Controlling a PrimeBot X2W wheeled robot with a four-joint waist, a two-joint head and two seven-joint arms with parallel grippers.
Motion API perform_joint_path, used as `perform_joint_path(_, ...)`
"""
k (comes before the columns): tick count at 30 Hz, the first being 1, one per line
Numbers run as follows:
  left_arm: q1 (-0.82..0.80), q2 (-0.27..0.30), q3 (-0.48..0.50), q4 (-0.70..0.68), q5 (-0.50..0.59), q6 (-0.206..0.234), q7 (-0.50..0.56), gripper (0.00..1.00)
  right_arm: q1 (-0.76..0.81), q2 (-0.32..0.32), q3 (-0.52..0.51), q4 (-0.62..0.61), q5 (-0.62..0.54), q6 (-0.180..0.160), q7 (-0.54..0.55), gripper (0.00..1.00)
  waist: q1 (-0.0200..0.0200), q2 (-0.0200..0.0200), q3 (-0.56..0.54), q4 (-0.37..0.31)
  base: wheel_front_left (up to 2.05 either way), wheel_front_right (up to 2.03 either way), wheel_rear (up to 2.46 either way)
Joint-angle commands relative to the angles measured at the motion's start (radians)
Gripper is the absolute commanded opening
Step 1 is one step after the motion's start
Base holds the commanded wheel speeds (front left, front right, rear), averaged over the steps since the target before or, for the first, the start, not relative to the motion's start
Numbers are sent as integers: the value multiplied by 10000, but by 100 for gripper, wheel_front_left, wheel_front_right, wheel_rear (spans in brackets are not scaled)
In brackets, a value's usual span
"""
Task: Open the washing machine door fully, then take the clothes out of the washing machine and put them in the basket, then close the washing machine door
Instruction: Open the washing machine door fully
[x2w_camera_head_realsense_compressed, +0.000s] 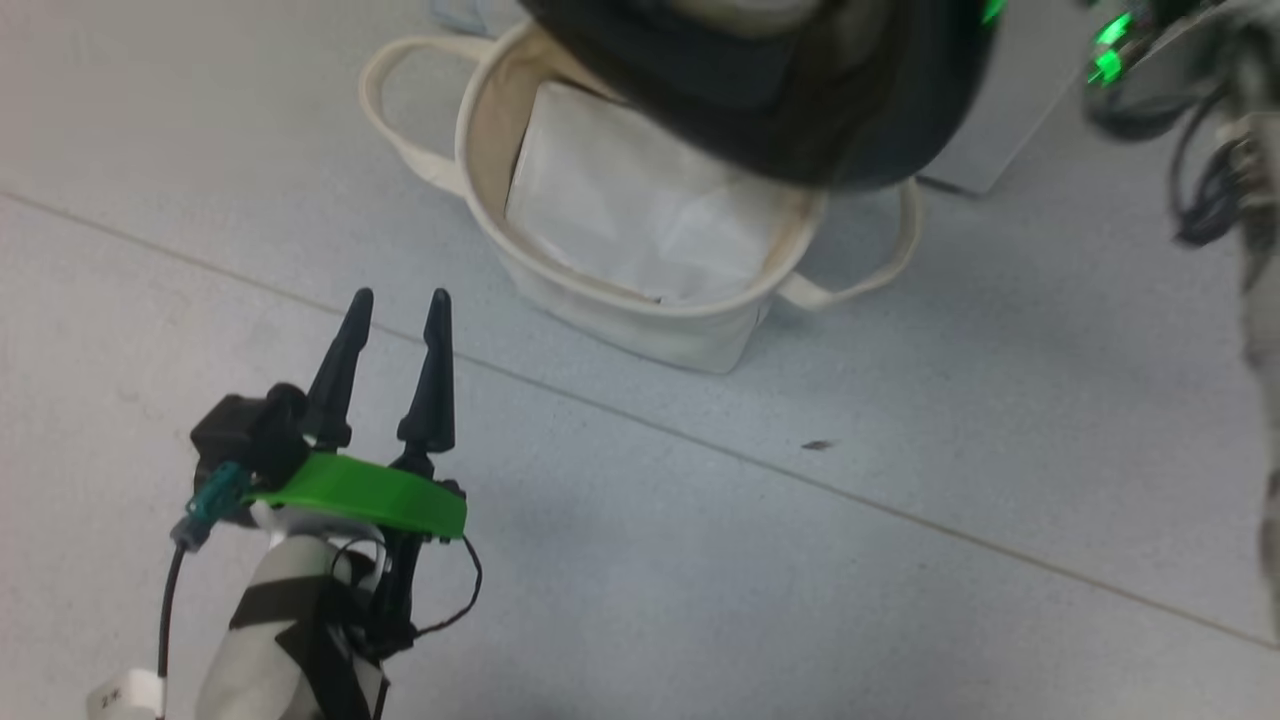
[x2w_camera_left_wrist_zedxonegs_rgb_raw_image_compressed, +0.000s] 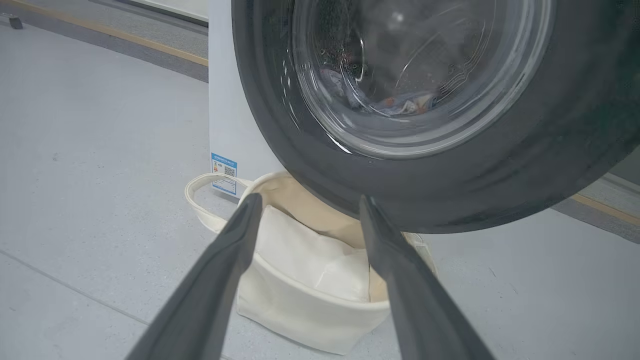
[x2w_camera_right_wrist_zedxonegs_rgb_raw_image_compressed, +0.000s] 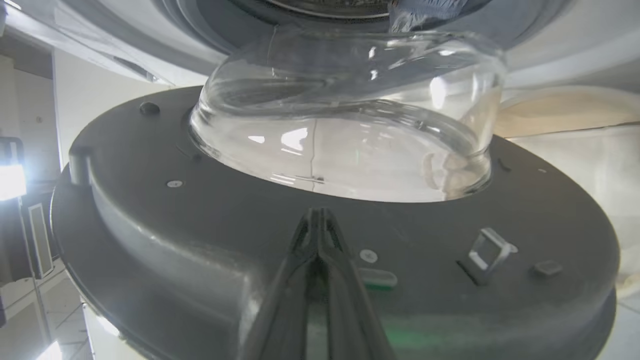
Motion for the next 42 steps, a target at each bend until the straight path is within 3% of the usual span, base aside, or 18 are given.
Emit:
perform_joint_path(1,129,282,346,-253,92,-57,-120,100,173,297,94,-620,64,10,81,0,0,0,-381,-134,0,0,0)
perform_joint_path(10,767,485,739,-198,220,-57,-120,100,2361,1585,819,-2385,276,10,247,0,0,0,-1363,-150,0,0,0)
perform_joint_path(16,1060,569,893,-208,232,-57,-120,100,3074,2056,1024,-2631,556,10,-403,0,0,0,-1667,-52,0,0,0)
perform_joint_path(20,1080,577,860,-218,240,-57,-120,100,3344,2156,1498,-2558,764,10,-1024,0,0,0,-1754,160,0,0,0)
perform_joint_path(28,1016,556,834,-183,200,-57,-120,100,3467,2167,3530,-2717,2008,10,-2049,0,0,0,-1869,603,0,0,0)
perform_joint_path(39,997,559,929,-150,197,-57,-120,100,3257,2169,5539,-3048,3115,10,-3310,0,0,0,-1939,778,0,0,0)
perform_joint_path(40,988,563,939,-154,197,-57,-120,100,3240,2169,5614,-3059,3095,10,-3447,10,0,0,-1951,783,0,0,0)
perform_joint_path(41,981,572,954,-157,193,-57,-120,100,3231,2169,5686,-3049,3060,10,-3540,89,0,0,-1966,781,0,0,0)
perform_joint_path(42,977,593,977,-158,193,-57,-120,100,3210,2169,5750,-3072,2968,10,-3588,100,0,0,-1989,774,0,0,0)
